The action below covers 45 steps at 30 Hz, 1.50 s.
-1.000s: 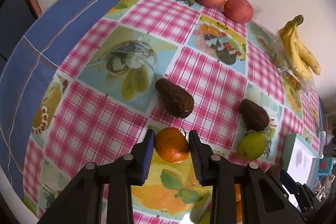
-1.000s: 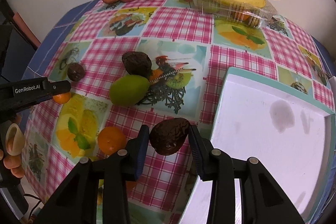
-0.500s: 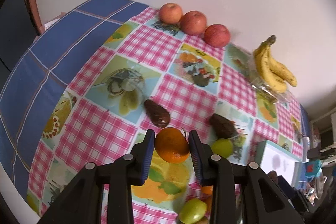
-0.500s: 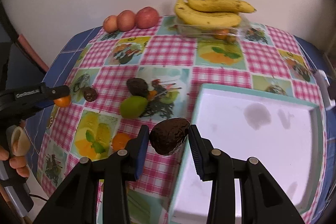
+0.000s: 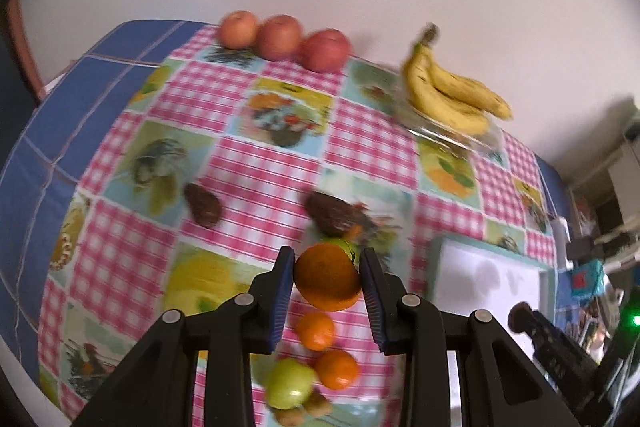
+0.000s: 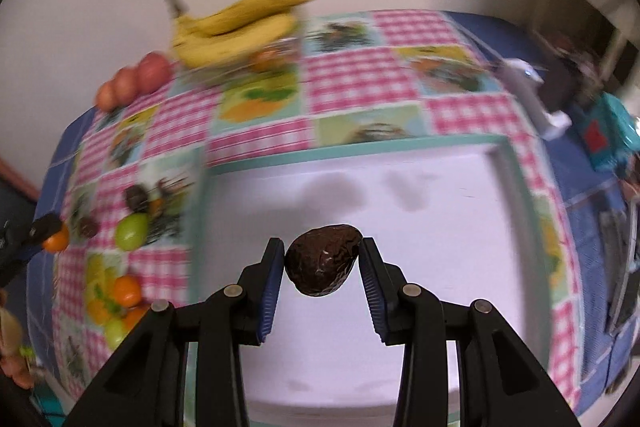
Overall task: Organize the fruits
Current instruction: 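Carry the dark brown fruit and the tangerine over the white tray with both tools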
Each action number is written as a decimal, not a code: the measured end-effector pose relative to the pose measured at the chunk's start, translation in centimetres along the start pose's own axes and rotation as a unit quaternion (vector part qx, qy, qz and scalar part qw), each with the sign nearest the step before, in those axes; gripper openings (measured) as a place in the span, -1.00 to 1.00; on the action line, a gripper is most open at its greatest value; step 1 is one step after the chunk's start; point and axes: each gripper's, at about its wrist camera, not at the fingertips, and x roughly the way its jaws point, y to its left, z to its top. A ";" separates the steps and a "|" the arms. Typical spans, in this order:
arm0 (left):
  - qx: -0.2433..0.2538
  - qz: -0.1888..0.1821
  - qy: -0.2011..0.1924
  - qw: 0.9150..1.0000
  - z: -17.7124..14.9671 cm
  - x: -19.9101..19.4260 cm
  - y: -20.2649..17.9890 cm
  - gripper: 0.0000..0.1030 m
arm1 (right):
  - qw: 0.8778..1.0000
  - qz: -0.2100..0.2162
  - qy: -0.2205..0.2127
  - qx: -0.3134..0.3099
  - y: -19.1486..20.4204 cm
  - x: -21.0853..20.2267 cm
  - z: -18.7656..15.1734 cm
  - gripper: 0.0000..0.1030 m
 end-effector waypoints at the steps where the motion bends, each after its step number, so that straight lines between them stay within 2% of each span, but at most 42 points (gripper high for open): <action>1: 0.008 -0.004 0.003 1.000 -0.2 0.2 -1.0 -0.31 | 1.000 -0.005 -0.002 0.011 -1.1 -0.1 0.1 -0.22; 7: 0.060 -0.040 0.019 0.997 -1.8 1.6 -6.6 -0.31 | 0.997 -0.027 -0.015 0.076 -7.0 -1.0 0.5 -0.22; 13: 0.112 -0.062 0.022 0.991 -3.6 3.0 -11.4 -0.31 | 0.995 -0.027 -0.033 0.093 -8.6 -1.7 1.0 -0.22; 17: 0.135 -0.069 0.025 0.988 -4.7 4.2 -13.3 -0.31 | 0.995 -0.026 -0.039 0.089 -8.6 -1.4 1.3 -0.22; 29: 0.165 -0.036 0.025 0.985 -6.7 8.5 -14.6 -0.31 | 0.993 -0.033 -0.023 0.108 -9.6 1.8 1.1 -0.22; 36: 0.157 -0.026 0.051 0.986 -7.6 10.7 -14.2 -0.31 | 0.993 -0.051 0.002 0.104 -9.4 3.7 0.6 -0.22; 41: 0.159 -0.026 0.046 0.986 -7.8 10.9 -14.4 -0.31 | 0.993 -0.052 0.003 0.101 -9.4 3.8 0.6 -0.22; 45: 0.149 -0.033 0.058 0.986 -7.8 11.2 -14.2 -0.28 | 0.993 -0.051 0.003 0.105 -9.5 3.7 0.6 -0.22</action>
